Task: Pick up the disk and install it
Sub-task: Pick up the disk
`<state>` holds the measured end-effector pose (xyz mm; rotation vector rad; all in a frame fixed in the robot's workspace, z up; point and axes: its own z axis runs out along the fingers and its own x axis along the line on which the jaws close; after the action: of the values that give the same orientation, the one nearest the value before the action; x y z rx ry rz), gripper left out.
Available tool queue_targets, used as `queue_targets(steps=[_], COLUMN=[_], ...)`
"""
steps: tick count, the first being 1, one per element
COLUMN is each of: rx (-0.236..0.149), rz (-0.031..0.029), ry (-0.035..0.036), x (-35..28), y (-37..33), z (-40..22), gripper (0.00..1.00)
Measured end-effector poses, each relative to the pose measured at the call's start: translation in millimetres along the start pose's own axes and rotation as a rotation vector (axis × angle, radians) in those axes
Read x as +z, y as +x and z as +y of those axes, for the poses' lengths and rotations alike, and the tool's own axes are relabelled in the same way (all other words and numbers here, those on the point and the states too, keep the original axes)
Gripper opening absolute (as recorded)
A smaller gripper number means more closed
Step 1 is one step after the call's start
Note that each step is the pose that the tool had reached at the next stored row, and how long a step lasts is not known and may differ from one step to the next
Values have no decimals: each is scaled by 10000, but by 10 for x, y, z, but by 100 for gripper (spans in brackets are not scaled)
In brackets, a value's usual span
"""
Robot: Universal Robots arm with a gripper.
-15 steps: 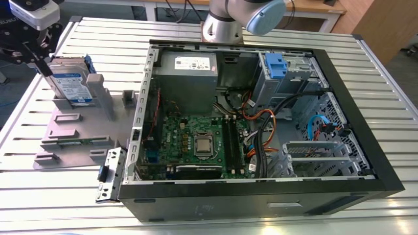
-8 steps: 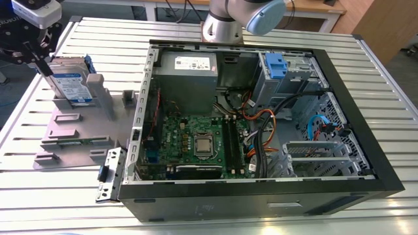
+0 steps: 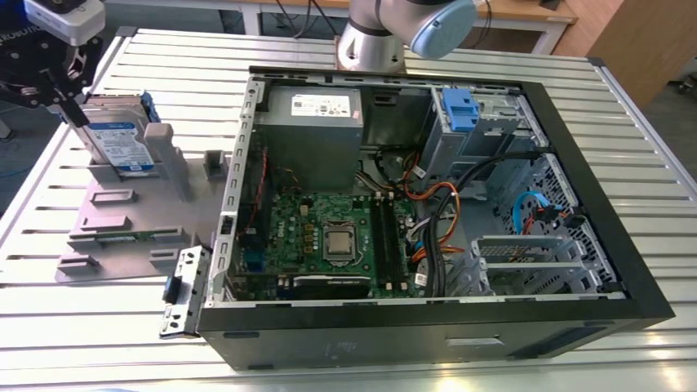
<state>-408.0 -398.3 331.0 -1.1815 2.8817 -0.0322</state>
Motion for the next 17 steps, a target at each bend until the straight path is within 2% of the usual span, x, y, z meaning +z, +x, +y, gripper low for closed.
queue_targets(steps=[17], rx=[-1139], rz=[-33], ry=[-20], x=[0], y=[0], z=[0], gripper=[11])
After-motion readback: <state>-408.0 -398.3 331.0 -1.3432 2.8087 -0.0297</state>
